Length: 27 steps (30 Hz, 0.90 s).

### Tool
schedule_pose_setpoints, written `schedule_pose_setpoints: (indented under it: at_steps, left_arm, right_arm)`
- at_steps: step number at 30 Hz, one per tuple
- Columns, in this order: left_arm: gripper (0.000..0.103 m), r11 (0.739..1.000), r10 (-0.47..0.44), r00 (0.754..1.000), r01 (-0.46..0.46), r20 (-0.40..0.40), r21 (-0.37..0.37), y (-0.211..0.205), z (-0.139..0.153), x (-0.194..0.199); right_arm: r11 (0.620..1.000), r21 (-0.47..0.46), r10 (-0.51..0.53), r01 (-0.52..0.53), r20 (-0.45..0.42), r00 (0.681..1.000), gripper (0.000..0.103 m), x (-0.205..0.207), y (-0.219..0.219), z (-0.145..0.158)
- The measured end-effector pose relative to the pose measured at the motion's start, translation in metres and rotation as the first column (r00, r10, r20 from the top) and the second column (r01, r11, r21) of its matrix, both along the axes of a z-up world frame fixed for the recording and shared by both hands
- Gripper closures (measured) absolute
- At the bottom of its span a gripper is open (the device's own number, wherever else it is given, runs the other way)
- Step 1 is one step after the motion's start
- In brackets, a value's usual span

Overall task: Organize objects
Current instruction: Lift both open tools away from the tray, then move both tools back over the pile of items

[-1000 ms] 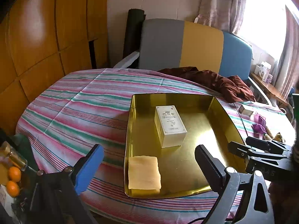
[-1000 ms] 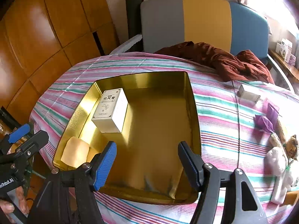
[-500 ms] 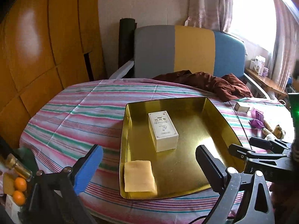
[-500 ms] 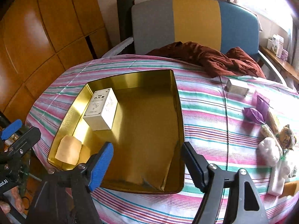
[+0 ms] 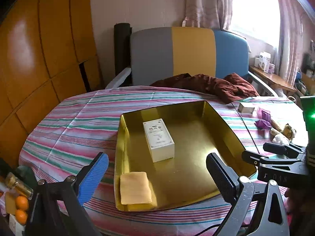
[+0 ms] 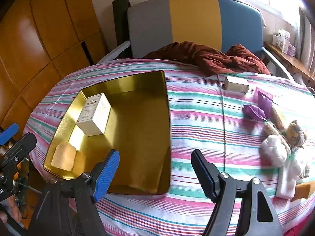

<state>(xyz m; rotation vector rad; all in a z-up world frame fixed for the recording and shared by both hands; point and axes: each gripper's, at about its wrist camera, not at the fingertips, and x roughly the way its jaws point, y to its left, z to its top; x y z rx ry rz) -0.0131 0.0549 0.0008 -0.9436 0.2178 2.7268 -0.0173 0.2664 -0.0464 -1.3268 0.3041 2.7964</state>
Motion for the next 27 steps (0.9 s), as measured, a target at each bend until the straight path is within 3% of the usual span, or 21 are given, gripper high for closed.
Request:
schedule_pose_setpoints:
  at_steps: [18,27]
  left_arm:
    - [0.002,0.989,-0.147,0.988,0.147,0.048,0.008,0.044,-0.011,0.001]
    - [0.002,0.963,-0.270,0.961,0.270,0.052,0.018,0.084,-0.008,0.003]
  right_arm:
    - [0.987,-0.005,-0.158,0.159,0.066,0.985,0.024,0.032,0.066,-0.015]
    - [0.935,-0.044,-0.348,0.352,0.086,0.934,0.024,0.081,0.151,-0.001]
